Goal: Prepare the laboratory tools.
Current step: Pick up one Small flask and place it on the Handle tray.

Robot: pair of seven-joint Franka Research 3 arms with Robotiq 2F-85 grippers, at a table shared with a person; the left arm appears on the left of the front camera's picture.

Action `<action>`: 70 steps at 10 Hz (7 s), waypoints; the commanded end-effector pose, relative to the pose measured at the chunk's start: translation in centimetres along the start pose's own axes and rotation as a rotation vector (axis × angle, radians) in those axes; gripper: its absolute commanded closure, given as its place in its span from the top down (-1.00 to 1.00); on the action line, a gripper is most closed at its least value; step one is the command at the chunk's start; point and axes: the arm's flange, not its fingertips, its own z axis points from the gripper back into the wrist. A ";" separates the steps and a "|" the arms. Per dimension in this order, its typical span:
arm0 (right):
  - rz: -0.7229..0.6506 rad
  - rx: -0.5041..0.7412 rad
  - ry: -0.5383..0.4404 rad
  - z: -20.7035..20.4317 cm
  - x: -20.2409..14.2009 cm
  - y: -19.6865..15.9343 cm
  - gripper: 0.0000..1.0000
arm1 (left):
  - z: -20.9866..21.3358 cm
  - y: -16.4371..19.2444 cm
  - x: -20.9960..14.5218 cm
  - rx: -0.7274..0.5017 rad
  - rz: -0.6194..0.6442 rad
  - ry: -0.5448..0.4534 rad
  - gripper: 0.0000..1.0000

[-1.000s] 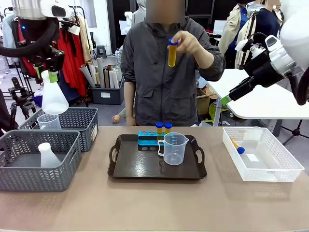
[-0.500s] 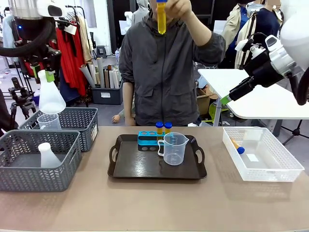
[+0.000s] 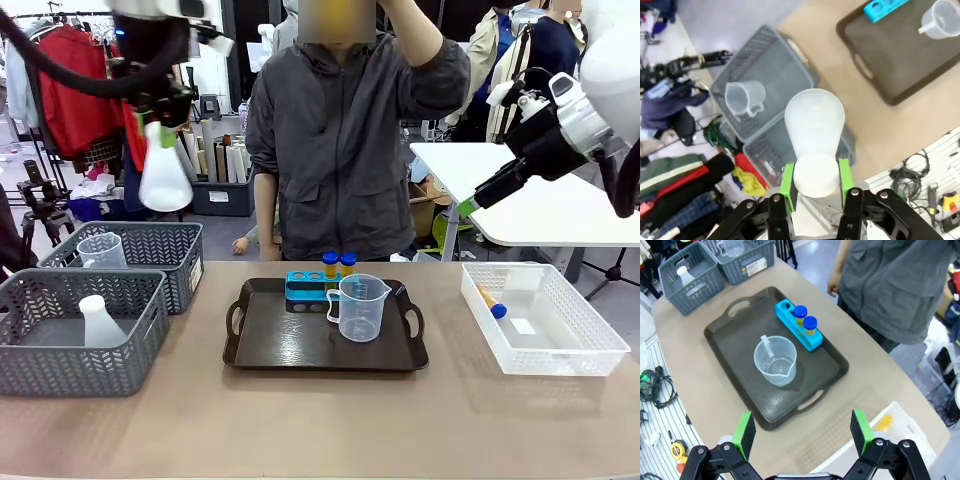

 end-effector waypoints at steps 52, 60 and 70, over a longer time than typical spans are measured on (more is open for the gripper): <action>-0.002 0.016 -0.026 0.0 0.1 -0.2 1.00 | -20.8 -10.1 11.7 -0.377 -0.557 0.115 -1.00; -0.002 0.016 -0.026 0.0 0.1 -0.2 1.00 | -25.7 -13.0 14.6 -0.336 -0.682 0.119 -1.00; -0.002 0.016 -0.026 0.0 0.1 -0.2 1.00 | -26.2 -13.6 14.4 -0.351 -0.704 0.117 1.00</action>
